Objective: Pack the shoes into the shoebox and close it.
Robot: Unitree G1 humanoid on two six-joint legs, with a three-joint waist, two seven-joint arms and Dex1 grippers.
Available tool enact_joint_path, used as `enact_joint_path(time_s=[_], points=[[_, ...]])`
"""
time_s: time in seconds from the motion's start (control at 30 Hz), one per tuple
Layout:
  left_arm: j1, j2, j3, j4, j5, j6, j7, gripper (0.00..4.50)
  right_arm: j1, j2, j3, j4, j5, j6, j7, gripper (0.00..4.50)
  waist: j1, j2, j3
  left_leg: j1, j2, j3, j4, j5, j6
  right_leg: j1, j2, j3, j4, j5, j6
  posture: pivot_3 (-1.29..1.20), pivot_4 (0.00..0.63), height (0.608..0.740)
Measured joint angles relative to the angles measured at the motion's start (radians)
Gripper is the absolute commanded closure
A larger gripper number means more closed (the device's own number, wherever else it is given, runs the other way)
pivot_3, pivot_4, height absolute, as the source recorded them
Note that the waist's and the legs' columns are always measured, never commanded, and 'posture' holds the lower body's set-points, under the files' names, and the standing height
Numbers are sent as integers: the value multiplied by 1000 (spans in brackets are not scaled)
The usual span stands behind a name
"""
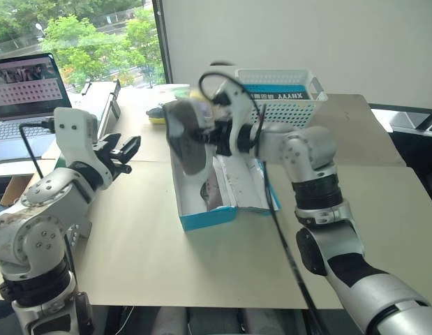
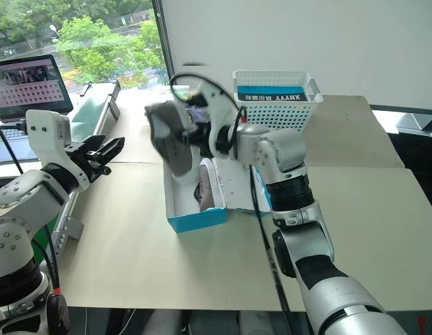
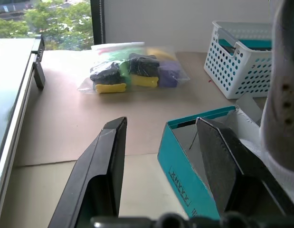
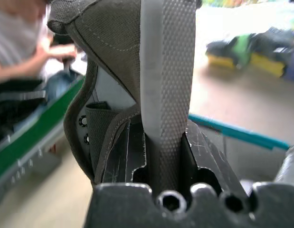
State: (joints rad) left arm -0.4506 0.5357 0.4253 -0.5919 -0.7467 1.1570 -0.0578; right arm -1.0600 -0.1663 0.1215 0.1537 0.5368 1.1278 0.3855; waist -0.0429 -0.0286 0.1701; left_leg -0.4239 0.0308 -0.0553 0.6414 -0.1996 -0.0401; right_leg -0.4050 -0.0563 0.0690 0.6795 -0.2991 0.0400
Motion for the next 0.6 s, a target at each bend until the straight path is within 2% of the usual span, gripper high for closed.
enact_joint_path(time_s=[0.6], points=[[-58, -53, 23, 6, -46, -22, 47, 2021, 150, 81, 11, 38, -62, 88, -54, 4143, -3, 0, 0, 0, 0, 0, 0, 0, 0, 0, 0, 0, 0, 0, 0, 0, 150, 740]])
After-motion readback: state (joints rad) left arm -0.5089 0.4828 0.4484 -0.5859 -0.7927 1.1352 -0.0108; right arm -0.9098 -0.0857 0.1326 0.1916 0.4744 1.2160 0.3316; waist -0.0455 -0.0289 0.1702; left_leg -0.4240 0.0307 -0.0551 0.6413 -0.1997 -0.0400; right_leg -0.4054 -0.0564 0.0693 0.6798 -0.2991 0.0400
